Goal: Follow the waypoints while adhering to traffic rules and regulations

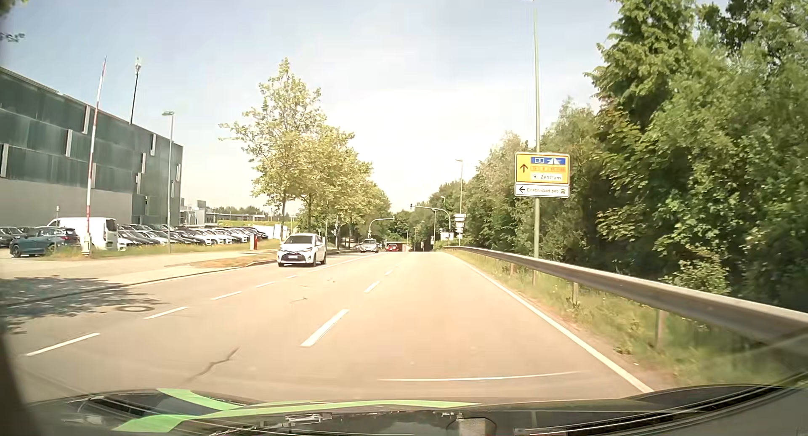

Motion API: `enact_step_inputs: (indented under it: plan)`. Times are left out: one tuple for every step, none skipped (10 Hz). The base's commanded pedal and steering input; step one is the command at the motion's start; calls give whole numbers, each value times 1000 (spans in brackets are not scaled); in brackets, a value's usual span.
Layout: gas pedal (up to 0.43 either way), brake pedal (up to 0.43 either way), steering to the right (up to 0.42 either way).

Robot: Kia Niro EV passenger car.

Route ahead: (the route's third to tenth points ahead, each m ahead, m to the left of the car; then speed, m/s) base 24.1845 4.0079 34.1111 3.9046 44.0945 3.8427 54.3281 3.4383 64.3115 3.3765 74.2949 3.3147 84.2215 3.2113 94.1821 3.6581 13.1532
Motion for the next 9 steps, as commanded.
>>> enact_step_inputs:
  plan:
    - [20, 0, 0]
    - [20, 0, 0]
    - [20, 0, 0]
    - [20, 0, 0]
    - [20, 0, 0]
    - [20, 0, 0]
    - [20, 0, 0]
    - [20, 0, 0]
    - [20, 0, 0]
